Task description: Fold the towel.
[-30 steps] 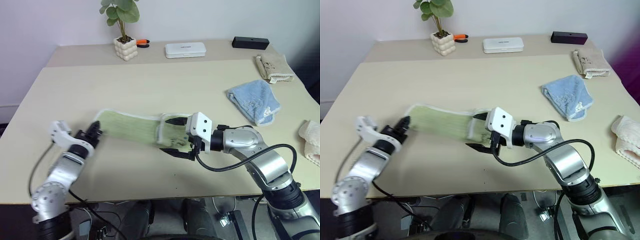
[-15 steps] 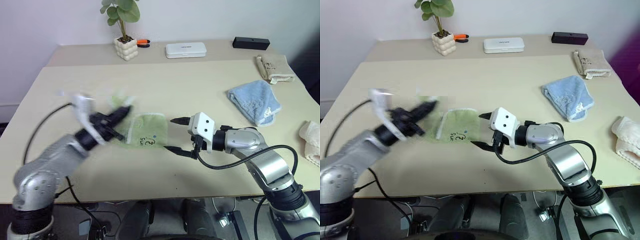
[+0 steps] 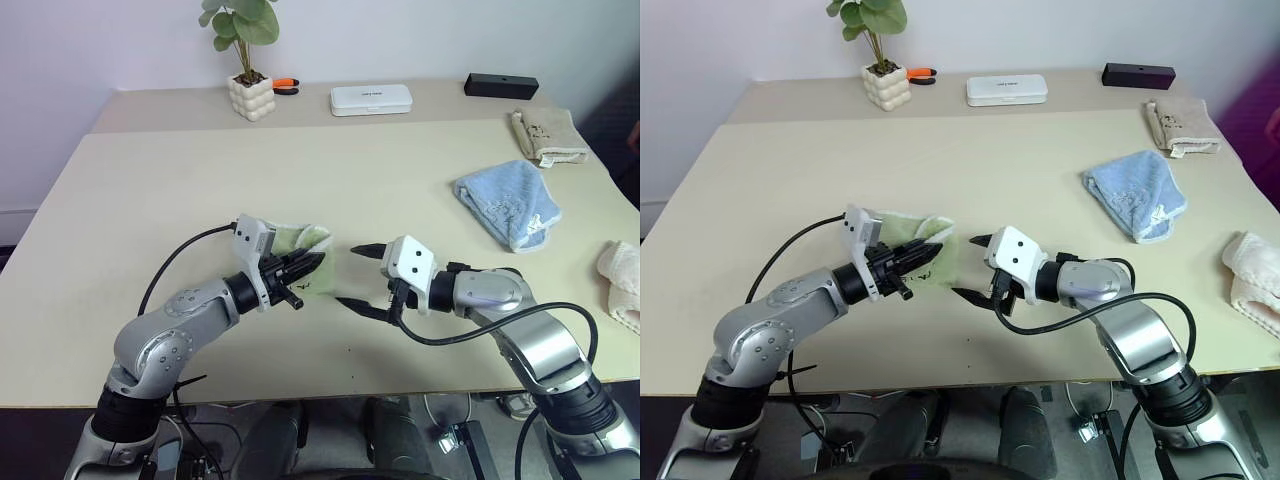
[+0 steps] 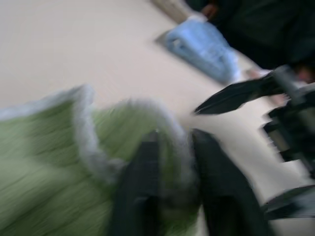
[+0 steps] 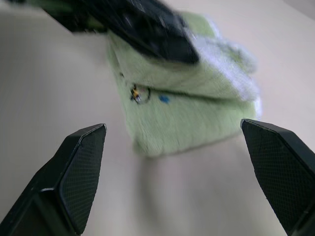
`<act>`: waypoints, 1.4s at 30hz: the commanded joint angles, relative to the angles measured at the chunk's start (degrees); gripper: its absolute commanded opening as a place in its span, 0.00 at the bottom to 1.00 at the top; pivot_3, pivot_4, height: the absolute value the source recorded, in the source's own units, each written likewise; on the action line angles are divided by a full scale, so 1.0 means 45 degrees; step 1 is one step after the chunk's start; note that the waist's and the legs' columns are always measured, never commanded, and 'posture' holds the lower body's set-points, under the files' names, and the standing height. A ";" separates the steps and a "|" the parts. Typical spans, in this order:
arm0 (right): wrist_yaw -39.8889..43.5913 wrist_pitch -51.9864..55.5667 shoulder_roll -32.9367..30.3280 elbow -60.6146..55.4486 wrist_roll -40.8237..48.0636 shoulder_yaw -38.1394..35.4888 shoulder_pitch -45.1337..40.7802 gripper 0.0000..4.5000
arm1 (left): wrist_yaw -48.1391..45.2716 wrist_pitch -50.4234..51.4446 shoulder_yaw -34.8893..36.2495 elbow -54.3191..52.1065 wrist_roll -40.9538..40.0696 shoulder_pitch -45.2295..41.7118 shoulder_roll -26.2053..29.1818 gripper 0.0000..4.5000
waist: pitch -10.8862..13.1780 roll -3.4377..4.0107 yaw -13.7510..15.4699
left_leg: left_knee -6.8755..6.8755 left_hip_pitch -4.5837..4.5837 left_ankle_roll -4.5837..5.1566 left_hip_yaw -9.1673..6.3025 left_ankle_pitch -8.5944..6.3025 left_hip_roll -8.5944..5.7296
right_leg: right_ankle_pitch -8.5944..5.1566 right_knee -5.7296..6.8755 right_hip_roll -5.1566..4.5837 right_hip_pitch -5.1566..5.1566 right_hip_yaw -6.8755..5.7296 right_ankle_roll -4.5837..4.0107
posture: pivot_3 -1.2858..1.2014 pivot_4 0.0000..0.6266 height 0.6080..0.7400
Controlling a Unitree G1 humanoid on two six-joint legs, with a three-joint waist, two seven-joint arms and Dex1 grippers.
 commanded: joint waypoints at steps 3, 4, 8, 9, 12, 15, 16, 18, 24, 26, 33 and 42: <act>0.0088 -0.0205 -0.0082 0.0321 0.0195 -0.0840 -0.0415 1.00 | -0.1111 0.0150 0.2648 -0.1380 -0.2462 0.1024 0.1247 0.65 | 0.0001 0.0002 -0.0045 | -0.0001 0.0000 -0.0009 0.0000 -0.0001 0.0007 | -0.0001 0.0002 0.0006 -0.0003 0.0001 -0.0001 | 0.52 0.24 1.00; 0.0127 -0.0169 -0.0039 0.0376 0.0295 -0.0920 -0.0465 1.00 | -0.1064 0.0131 0.2918 -0.1358 -0.2706 0.1097 0.1344 0.65 | 0.0002 0.0004 -0.0024 | 0.0000 0.0000 -0.0007 0.0000 -0.0002 0.0007 | -0.0001 0.0002 0.0006 -0.0003 0.0001 -0.0002 | 0.52 0.24 1.00; -0.0066 0.0715 0.0915 0.0434 0.1691 -0.1622 -0.1462 0.71 | 0.0323 -0.0990 0.4392 -0.0271 -0.1076 0.0930 0.1456 0.44 | 0.0002 0.0003 0.0037 | 0.0006 0.0001 -0.0008 -0.0002 -0.0001 0.0007 | 0.0005 0.0002 0.0007 0.0002 0.0001 -0.0012 | 0.52 0.24 1.00; -0.0173 0.0841 0.1116 0.0457 0.1827 -0.1675 -0.1649 0.61 | 0.0440 -0.1175 0.4333 -0.0143 -0.0508 0.0897 0.1524 0.33 | 0.0002 0.0003 0.0033 | 0.0005 0.0002 -0.0012 -0.0003 0.0001 0.0011 | 0.0010 0.0002 0.0012 0.0002 0.0001 -0.0017 | 0.52 0.24 1.00; -0.0656 0.1308 0.2013 0.0576 0.2167 -0.1496 -0.2393 0.26 | 0.0437 -0.1737 0.2997 0.0290 0.1993 0.0877 0.2048 0.00 | 0.0001 0.0002 0.0027 | 0.0002 0.0003 -0.0013 -0.0001 0.0001 0.0014 | 0.0013 -0.0002 0.0016 0.0003 0.0001 -0.0022 | 0.52 0.24 1.00; -0.1431 0.1435 0.3199 0.1303 0.1580 -0.0609 -0.3120 0.03 | 0.0099 -0.2501 0.1768 0.0675 0.3659 0.0876 0.1930 0.00 | 0.0000 0.0002 0.0016 | -0.0004 0.0001 -0.0017 0.0000 0.0000 0.0012 | 0.0015 -0.0005 0.0016 0.0000 0.0001 -0.0023 | 0.52 0.24 1.00; -0.1896 0.1639 0.3688 0.1791 0.1311 -0.0353 -0.3388 0.03 | -0.0049 -0.2727 0.1360 0.0797 0.4067 0.0883 0.1791 0.00 | 0.0000 0.0002 0.0004 | -0.0003 0.0003 -0.0031 0.0002 0.0007 0.0012 | 0.0017 -0.0004 0.0016 0.0000 0.0001 -0.0026 | 0.52 0.24 1.00; -0.2660 0.2289 0.4465 0.2569 0.1130 -0.0179 -0.3715 0.03 | -0.0284 -0.3169 0.0750 0.0995 0.4756 0.0923 0.1488 0.00 | 0.0000 0.0003 -0.0024 | -0.0008 0.0002 -0.0045 0.0000 0.0014 0.0013 | 0.0022 0.0000 0.0017 -0.0008 0.0001 -0.0032 | 0.52 0.24 1.00; -0.3127 0.2005 0.4631 0.4580 -0.0709 0.1655 -0.3043 0.03 | -0.0263 -0.3794 -0.0338 0.2267 0.6469 0.1280 0.0431 0.00 | -0.0002 0.0006 -0.0060 | -0.0015 -0.0008 -0.0059 -0.0001 0.0022 0.0011 | 0.0024 0.0006 0.0020 -0.0028 0.0000 -0.0034 | 0.52 0.24 1.00; -0.3155 0.1806 0.4335 0.4959 -0.1301 0.2045 -0.2649 0.03 | -0.0334 -0.4031 -0.0576 0.2629 0.7036 0.1455 0.0365 0.00 | -0.0002 0.0007 -0.0102 | -0.0018 -0.0011 -0.0059 -0.0002 0.0022 0.0012 | 0.0023 0.0010 0.0021 -0.0034 0.0001 -0.0034 | 0.52 0.24 1.00; -0.3172 0.1170 0.4077 0.4561 -0.1617 0.1560 -0.2153 0.03 | -0.0651 -0.4380 -0.0337 0.3190 0.7259 0.1780 -0.0395 0.00 | -0.0030 0.0016 -0.0264 | -0.0013 0.0017 -0.0023 -0.0011 0.0002 0.0012 | 0.0024 0.0013 0.0021 0.0003 -0.0002 -0.0032 | 0.52 0.24 1.00; -0.2168 0.3618 0.3694 0.2063 0.1403 -0.1220 -0.1941 0.52 | -0.0919 -0.4225 0.2044 0.1569 0.5859 0.2519 -0.0439 0.00 | -0.0025 0.0014 -0.0300 | -0.0017 0.0004 -0.0023 -0.0014 0.0001 0.0021 | 0.0024 0.0013 0.0029 -0.0018 -0.0002 -0.0032 | 0.52 0.24 1.00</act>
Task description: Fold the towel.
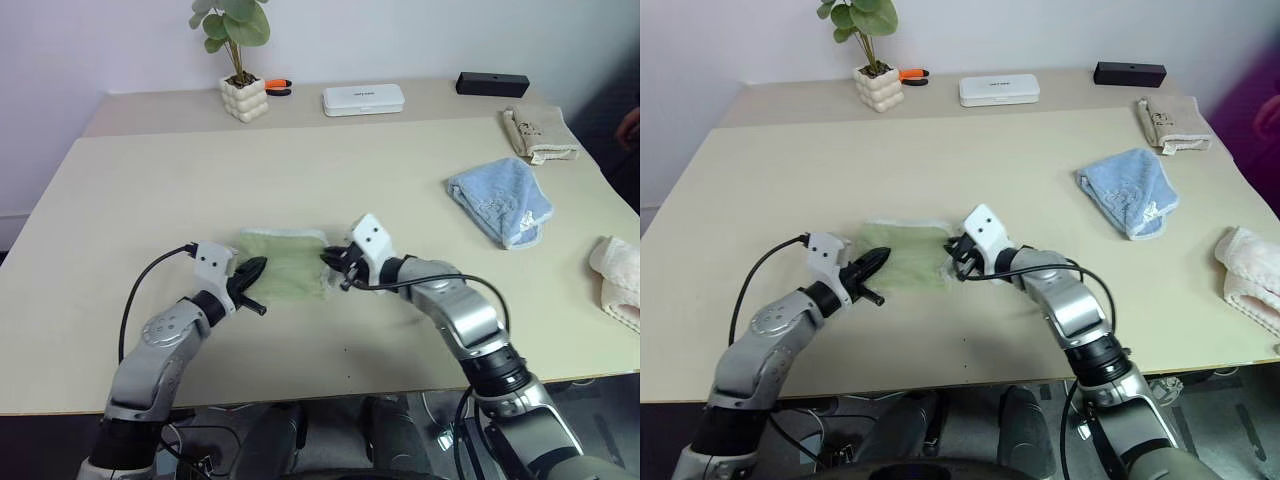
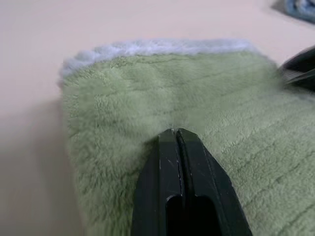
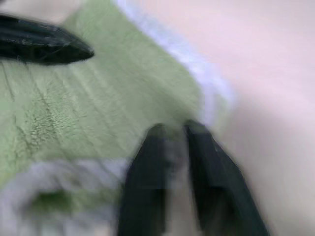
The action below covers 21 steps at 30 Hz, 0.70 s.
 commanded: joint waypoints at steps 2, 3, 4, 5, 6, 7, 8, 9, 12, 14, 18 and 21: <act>0.0016 0.3028 0.0022 -0.1766 0.2474 -0.1782 0.0392 0.75 | -0.0494 -0.0261 0.1835 -0.1412 -0.1011 0.0413 0.0495 0.00 | 0.0000 0.0000 -0.0009 | -0.0002 -0.0003 0.0001 0.0000 -0.0002 0.0002 | -0.0001 0.0000 0.0001 -0.0004 0.0001 -0.0001 | 0.52 0.24 1.00; -0.0106 0.3695 0.0082 -0.1961 0.2874 -0.2016 0.0502 0.86 | -0.0712 -0.0402 0.2083 -0.1613 -0.1119 0.0537 0.0644 0.00 | 0.0000 0.0000 0.0001 | -0.0002 -0.0004 0.0000 0.0000 -0.0004 0.0005 | -0.0001 -0.0004 0.0002 -0.0004 0.0002 -0.0002 | 0.52 0.24 1.00; -0.0409 0.4267 0.0281 -0.2024 0.3104 -0.2186 0.0571 0.97 | -0.0977 -0.0531 0.2155 -0.1748 -0.1082 0.0689 0.0849 0.00 | 0.0000 0.0001 0.0005 | -0.0002 -0.0007 -0.0001 -0.0001 -0.0005 0.0005 | -0.0001 -0.0006 0.0002 -0.0006 0.0002 -0.0003 | 0.52 0.24 1.00; -0.0692 0.4571 0.0472 -0.1994 0.3186 -0.2256 0.0576 0.99 | -0.1213 -0.0639 0.2142 -0.1819 -0.1010 0.0809 0.1003 0.00 | 0.0000 0.0001 0.0002 | -0.0002 -0.0007 -0.0002 0.0000 -0.0006 0.0005 | -0.0002 -0.0007 0.0002 -0.0007 0.0002 -0.0003 | 0.52 0.24 1.00; -0.0912 0.4818 0.0600 -0.1981 0.3272 -0.2319 0.0565 0.99 | -0.1375 -0.0712 0.2134 -0.1864 -0.0969 0.0891 0.1107 0.00 | 0.0004 0.0008 0.0005 | -0.0002 -0.0007 -0.0002 0.0002 -0.0006 0.0005 | -0.0002 -0.0006 0.0001 -0.0007 0.0002 -0.0003 | 0.52 0.24 1.00; -0.1105 0.4871 0.0749 -0.1865 0.3266 -0.2331 0.0522 0.99 | -0.1491 -0.0787 0.2116 -0.1875 -0.0913 0.0956 0.1190 0.00 | 0.0006 0.0012 0.0004 | -0.0002 -0.0008 -0.0002 0.0005 -0.0006 0.0004 | -0.0001 -0.0005 0.0001 -0.0007 0.0003 -0.0003 | 0.52 0.24 1.00; -0.1264 0.4790 0.0858 -0.1692 0.3179 -0.2284 0.0446 0.99 | -0.1503 -0.0851 0.2109 -0.1865 -0.0827 0.0986 0.1209 0.00 | 0.0005 0.0011 0.0004 | -0.0002 -0.0008 -0.0002 0.0005 -0.0006 0.0004 | 0.0001 -0.0005 0.0001 -0.0007 0.0003 -0.0005 | 0.52 0.24 1.00; -0.1390 0.4708 0.0944 -0.1563 0.3092 -0.2242 0.0373 0.99 | -0.1436 -0.0898 0.2131 -0.1847 -0.0781 0.0995 0.1160 0.00 | 0.0006 0.0011 0.0005 | -0.0002 -0.0007 -0.0002 0.0005 -0.0006 0.0005 | 0.0001 -0.0004 0.0001 -0.0007 0.0002 -0.0006 | 0.52 0.24 1.00; -0.1602 0.4539 0.1070 -0.1437 0.3026 -0.2189 0.0216 0.99 | -0.0974 -0.0761 0.2379 -0.1708 -0.0901 0.0898 0.0845 0.00 | 0.0005 0.0011 0.0008 | 0.0001 -0.0008 -0.0002 0.0007 -0.0006 0.0003 | 0.0002 -0.0005 0.0001 -0.0006 0.0002 -0.0005 | 0.52 0.24 1.00; -0.1546 0.4312 0.0979 -0.1497 0.3009 -0.2111 0.0155 0.99 | -0.0238 0.0016 0.2899 -0.1407 -0.1595 0.0667 0.0434 0.00 | 0.0005 0.0011 0.0008 | 0.0000 -0.0008 -0.0002 0.0005 -0.0006 0.0003 | 0.0002 -0.0005 0.0001 -0.0007 0.0001 -0.0005 | 0.52 0.24 1.00; -0.1406 0.3973 0.0701 -0.1643 0.2962 -0.2055 0.0174 1.00 | 0.0730 0.1938 0.3386 -0.0955 -0.2560 0.0299 0.0299 0.26 | 0.0005 0.0010 -0.0008 | 0.0000 -0.0008 -0.0003 0.0002 -0.0006 0.0004 | 0.0002 0.0001 0.0004 -0.0010 0.0000 -0.0003 | 0.52 0.24 1.00; -0.1237 0.3729 0.0461 -0.1845 0.3059 -0.2079 0.0220 1.00 | 0.1707 0.3853 0.4181 -0.0667 -0.4719 -0.0436 -0.0216 0.61 | 0.0005 0.0008 0.0016 | 0.0003 -0.0008 -0.0002 0.0003 -0.0006 0.0004 | 0.0002 -0.0001 0.0004 -0.0009 0.0000 -0.0003 | 0.52 0.24 1.00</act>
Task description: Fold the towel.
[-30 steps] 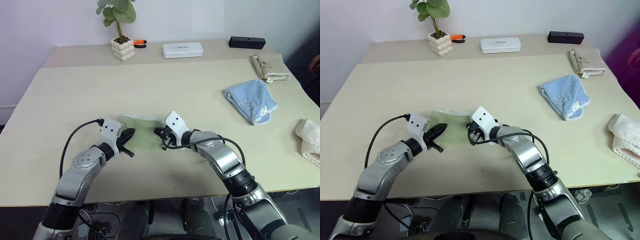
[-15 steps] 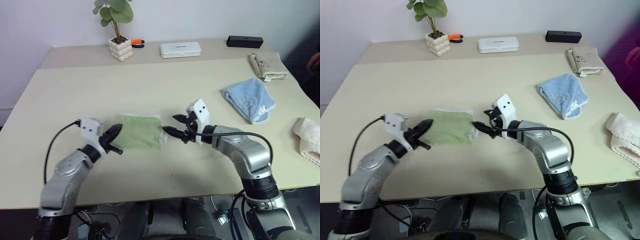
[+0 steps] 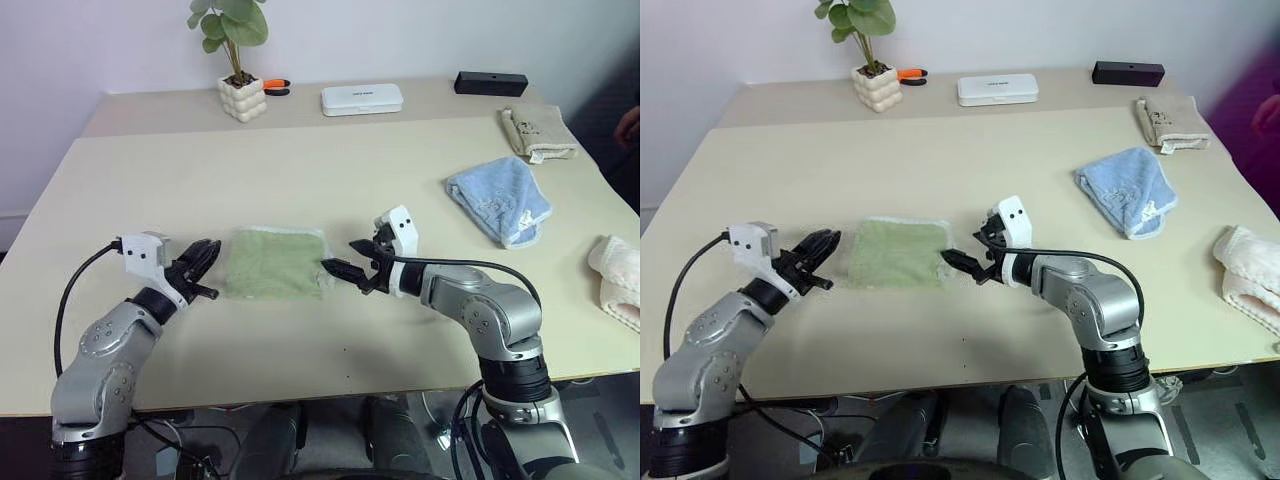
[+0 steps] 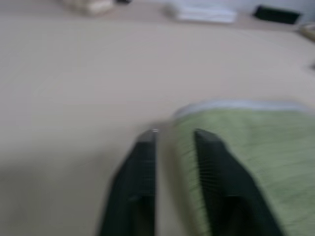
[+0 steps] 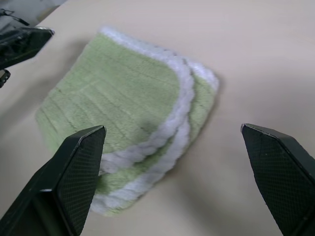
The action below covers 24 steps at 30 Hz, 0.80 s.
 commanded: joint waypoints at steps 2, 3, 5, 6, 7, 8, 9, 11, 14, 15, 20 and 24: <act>0.0351 -0.0573 -0.0253 -0.0772 0.0288 -0.0055 -0.0145 1.00 | 0.1574 0.2564 0.1338 0.0173 -0.3260 -0.1156 -0.0626 0.82 | 0.0002 -0.0009 0.0024 | 0.0006 -0.0002 0.0000 -0.0007 0.0000 0.0000 | 0.0000 0.0003 0.0001 0.0001 -0.0004 0.0001 | 0.52 0.24 1.00; 0.0444 -0.0647 -0.0312 -0.0910 0.0355 -0.0065 -0.0125 1.00 | 0.1852 0.3081 0.1504 0.0234 -0.4063 -0.1350 -0.0755 0.91 | 0.0001 -0.0010 0.0016 | 0.0011 -0.0002 -0.0001 -0.0008 0.0001 0.0000 | 0.0001 0.0006 0.0002 0.0002 -0.0004 0.0002 | 0.52 0.24 1.00; 0.0633 -0.0778 -0.0422 -0.1179 0.0489 -0.0074 -0.0086 1.00 | 0.2259 0.3927 0.1537 0.0271 -0.4978 -0.1550 -0.0806 0.91 | 0.0001 -0.0010 -0.0003 | 0.0013 -0.0003 -0.0001 -0.0008 0.0001 0.0000 | 0.0001 0.0007 0.0002 0.0001 -0.0004 0.0002 | 0.52 0.24 1.00; 0.0891 -0.0888 -0.0535 -0.1549 0.0701 -0.0081 -0.0030 1.00 | 0.2311 0.4441 0.1131 0.0296 -0.5111 -0.1542 -0.0761 0.91 | 0.0001 -0.0010 -0.0012 | 0.0012 -0.0002 -0.0002 -0.0007 0.0001 0.0000 | 0.0000 0.0007 0.0001 0.0000 -0.0003 0.0002 | 0.52 0.24 1.00; 0.1066 -0.0969 -0.0618 -0.1804 0.0858 -0.0084 0.0011 1.00 | 0.2373 0.4785 0.0830 0.0311 -0.5182 -0.1530 -0.0706 0.91 | 0.0002 -0.0009 -0.0024 | 0.0011 -0.0002 -0.0002 -0.0007 0.0001 0.0000 | 0.0000 0.0007 0.0002 -0.0002 -0.0003 0.0001 | 0.52 0.24 1.00; 0.1316 -0.1127 -0.0737 -0.2144 0.1004 -0.0029 0.0079 1.00 | 0.2437 0.5153 0.0510 0.0401 -0.5266 -0.1500 -0.0734 0.91 | 0.0002 -0.0009 -0.0028 | 0.0009 -0.0003 -0.0003 -0.0004 0.0002 0.0000 | 0.0000 0.0007 0.0002 -0.0004 -0.0001 0.0001 | 0.52 0.24 1.00; 0.1538 -0.1252 -0.0835 -0.2460 0.1163 0.0028 0.0155 1.00 | 0.2394 0.5413 0.0124 0.0418 -0.5136 -0.1420 -0.0688 0.91 | 0.0002 -0.0009 -0.0021 | 0.0008 -0.0003 -0.0003 -0.0003 0.0002 0.0000 | 0.0000 0.0006 0.0002 -0.0004 -0.0001 0.0001 | 0.52 0.24 1.00; 0.1778 -0.1397 -0.0959 -0.2854 0.1403 0.0104 0.0284 1.00 | 0.2294 0.5627 -0.0268 0.0403 -0.5020 -0.1303 -0.0689 0.91 | 0.0000 -0.0012 -0.0016 | 0.0009 -0.0003 -0.0003 -0.0001 0.0001 0.0000 | 0.0000 0.0005 0.0003 -0.0002 -0.0001 0.0001 | 0.52 0.24 1.00; 0.1867 -0.1623 -0.1041 -0.3092 0.1499 0.0173 0.0373 1.00 | 0.2462 0.5709 -0.0532 0.0461 -0.4911 -0.1315 -0.0856 0.86 | -0.0003 -0.0008 0.0015 | 0.0009 0.0003 -0.0003 -0.0002 0.0001 0.0001 | 0.0000 0.0007 0.0003 0.0004 -0.0001 0.0001 | 0.52 0.24 1.00; 0.1850 -0.1690 -0.1044 -0.3133 0.1511 0.0193 0.0386 1.00 | 0.2598 0.5706 -0.0441 0.0528 -0.5125 -0.1313 -0.1093 0.80 | -0.0003 -0.0008 0.0027 | 0.0011 0.0004 -0.0004 -0.0002 0.0001 0.0001 | 0.0000 0.0006 0.0003 0.0008 -0.0001 0.0000 | 0.52 0.24 1.00; 0.1794 -0.1936 -0.1061 -0.3079 0.1482 0.0299 0.0367 1.00 | 0.2926 0.5535 -0.0201 0.0723 -0.5077 -0.1438 -0.1447 0.29 | -0.0003 -0.0009 0.0029 | 0.0014 0.0003 -0.0004 -0.0005 0.0000 -0.0002 | 0.0000 0.0001 0.0001 0.0012 -0.0001 0.0000 | 0.52 0.24 1.00; 0.1781 -0.2139 -0.1035 -0.3027 0.1417 0.0454 0.0363 1.00 | 0.3108 0.4846 0.0133 0.0752 -0.5039 -0.1589 -0.1818 0.00 | -0.0003 -0.0009 0.0029 | 0.0012 0.0002 -0.0005 -0.0004 0.0000 -0.0001 | 0.0000 0.0001 0.0001 0.0009 -0.0001 0.0000 | 0.52 0.24 1.00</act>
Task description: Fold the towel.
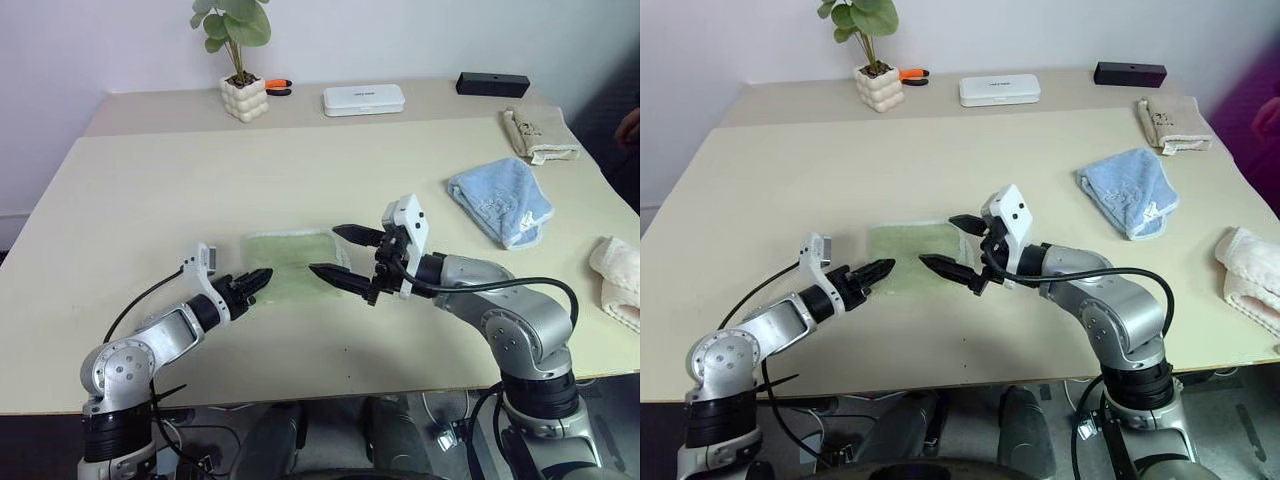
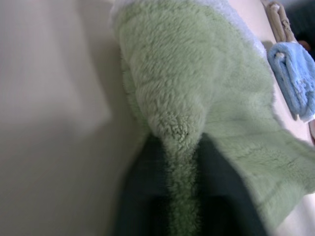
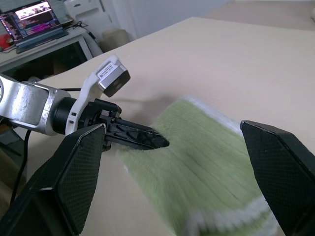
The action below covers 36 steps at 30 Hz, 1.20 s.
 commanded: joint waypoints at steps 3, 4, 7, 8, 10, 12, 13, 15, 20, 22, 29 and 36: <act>-0.0005 -0.0541 0.0004 -0.0285 0.0114 0.0173 -0.0093 1.00 | 0.0175 -0.2054 0.0953 -0.0174 0.0245 -0.0565 -0.0622 0.00 | 0.0003 -0.0005 0.0014 | 0.0001 0.0000 -0.0001 0.0000 0.0000 0.0000 | 0.0000 -0.0001 0.0000 0.0000 0.0000 0.0000 | 0.52 0.24 1.00; -0.0014 -0.0586 0.0006 -0.0254 0.0100 0.0187 -0.0112 1.00 | 0.0242 -0.2657 0.1233 -0.0141 0.0433 -0.0737 -0.0678 0.00 | 0.0003 -0.0006 0.0012 | 0.0001 -0.0002 -0.0002 -0.0001 0.0001 0.0001 | 0.0000 -0.0001 0.0000 0.0000 -0.0001 0.0000 | 0.52 0.24 1.00; -0.0014 -0.0680 -0.0003 -0.0203 0.0096 0.0201 -0.0153 1.00 | 0.1393 -0.4805 0.2714 0.0550 0.1258 -0.1558 -0.0718 0.00 | 0.0003 -0.0006 -0.0001 | 0.0001 -0.0002 -0.0004 0.0000 0.0001 0.0001 | 0.0000 -0.0002 0.0000 -0.0001 0.0000 -0.0001 | 0.52 0.24 1.00; 0.0002 -0.0723 -0.0024 -0.0189 0.0088 0.0225 -0.0139 1.00 | 0.2264 -0.5946 0.3663 0.0906 0.1628 -0.1971 -0.0698 0.00 | 0.0004 -0.0007 -0.0015 | -0.0001 -0.0002 -0.0016 0.0000 0.0008 0.0002 | 0.0000 -0.0002 0.0001 -0.0006 0.0000 -0.0001 | 0.52 0.24 1.00; 0.0032 -0.0793 -0.0066 -0.0173 0.0074 0.0264 -0.0109 1.00 | 0.3316 -0.7242 0.4696 0.1274 0.2059 -0.2362 -0.0699 0.00 | 0.0004 -0.0009 -0.0056 | -0.0002 -0.0003 -0.0044 0.0003 0.0003 0.0018 | 0.0001 -0.0004 0.0015 -0.0014 0.0002 -0.0003 | 0.52 0.24 1.00; 0.0091 -0.0871 -0.0105 -0.0122 0.0033 0.0365 -0.0054 1.00 | 0.4075 -0.8234 0.5774 0.1926 0.2450 -0.2252 -0.0536 0.00 | 0.0002 -0.0010 -0.0052 | -0.0001 -0.0002 -0.0085 0.0016 0.0007 0.0028 | 0.0000 -0.0010 0.0022 -0.0020 0.0005 -0.0005 | 0.52 0.24 1.00; 0.0113 -0.0903 -0.0120 -0.0093 0.0014 0.0411 -0.0036 1.00 | 0.4388 -0.8476 0.6148 0.2252 0.2568 -0.2151 -0.0457 0.00 | 0.0002 -0.0010 -0.0032 | 0.0000 -0.0001 -0.0095 0.0026 0.0004 0.0030 | -0.0001 -0.0014 0.0022 -0.0025 0.0005 -0.0005 | 0.52 0.24 1.00; 0.0181 -0.0980 -0.0174 -0.0026 -0.0058 0.0550 -0.0020 1.00 | 0.4710 -0.8222 0.6463 0.2747 0.2489 -0.1744 -0.0362 0.00 | -0.0006 -0.0024 0.0001 | 0.0003 -0.0005 -0.0087 0.0032 -0.0002 0.0029 | -0.0001 -0.0021 0.0021 -0.0027 0.0004 -0.0005 | 0.52 0.24 1.00; 0.0416 -0.1214 -0.0415 0.0182 -0.0142 0.0729 -0.0050 1.00 | 0.5151 -0.8059 0.7181 0.2664 0.1030 -0.0949 -0.1084 0.22 | -0.0020 -0.0096 0.0101 | 0.0033 -0.0009 -0.0048 0.0016 -0.0025 0.0023 | 0.0001 -0.0021 0.0020 0.0003 -0.0007 -0.0002 | 0.52 0.24 1.00; 0.0521 -0.1285 -0.0522 0.0264 -0.0165 0.0707 -0.0010 1.00 | 0.5418 -0.8073 0.7366 0.2383 0.0529 -0.0732 -0.1286 0.42 | -0.0028 -0.0112 0.0083 | 0.0038 -0.0007 -0.0023 0.0010 -0.0040 0.0024 | 0.0002 -0.0019 0.0021 0.0007 -0.0010 -0.0003 | 0.52 0.24 1.00; 0.0957 -0.1575 -0.1029 0.0494 -0.0370 0.0796 0.0232 1.00 | 0.5661 -0.9630 0.8092 0.0724 0.0752 0.0462 -0.0927 0.99 | -0.0032 -0.0117 -0.0074 | 0.0021 0.0007 -0.0059 0.0028 -0.0022 0.0040 | 0.0001 -0.0010 0.0029 -0.0007 -0.0004 -0.0004 | 0.52 0.24 1.00; 0.0622 -0.2705 -0.1639 0.1628 -0.1582 0.0306 0.0230 1.00 | 0.1059 -0.8917 0.3948 -0.2294 0.3933 0.3317 0.2690 0.99 | -0.0039 -0.0115 0.0248 | 0.0025 0.0010 -0.0048 0.0043 -0.0059 0.0065 | -0.0007 -0.0019 0.0051 0.0010 -0.0006 -0.0035 | 0.52 0.24 1.00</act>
